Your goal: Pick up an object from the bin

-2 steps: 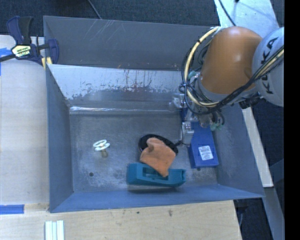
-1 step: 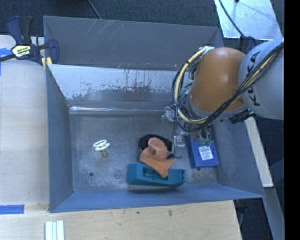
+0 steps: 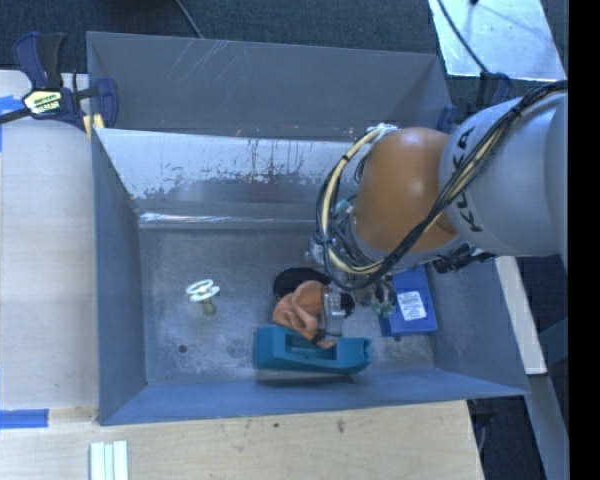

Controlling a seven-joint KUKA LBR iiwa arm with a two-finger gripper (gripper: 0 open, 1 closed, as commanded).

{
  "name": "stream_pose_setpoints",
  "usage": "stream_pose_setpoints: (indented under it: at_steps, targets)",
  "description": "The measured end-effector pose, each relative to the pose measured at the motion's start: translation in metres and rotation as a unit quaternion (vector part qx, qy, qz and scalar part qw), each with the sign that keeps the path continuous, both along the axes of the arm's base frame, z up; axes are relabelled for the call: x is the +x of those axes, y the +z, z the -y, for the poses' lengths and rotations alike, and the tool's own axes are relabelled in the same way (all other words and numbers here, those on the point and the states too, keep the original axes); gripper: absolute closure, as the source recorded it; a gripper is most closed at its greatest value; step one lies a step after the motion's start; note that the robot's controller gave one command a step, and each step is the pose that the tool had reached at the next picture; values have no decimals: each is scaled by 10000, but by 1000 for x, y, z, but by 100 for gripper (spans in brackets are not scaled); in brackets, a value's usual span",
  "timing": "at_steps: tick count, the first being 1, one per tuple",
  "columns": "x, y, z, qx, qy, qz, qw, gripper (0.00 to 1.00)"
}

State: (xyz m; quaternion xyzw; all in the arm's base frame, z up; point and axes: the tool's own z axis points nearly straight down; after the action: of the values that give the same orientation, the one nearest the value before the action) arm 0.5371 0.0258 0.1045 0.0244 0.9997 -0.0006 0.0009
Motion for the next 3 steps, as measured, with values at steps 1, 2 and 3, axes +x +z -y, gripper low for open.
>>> stream_pose_setpoints:
  at_steps: [1, 2, 3]
  targets:
    - [6, -13, -11, -19, 758, 69, 9971, 100]
    - [7, -13, -11, -19, 758, 69, 9971, 100]
    - [9, -18, -27, -21, 501, 86, 9987, 100]
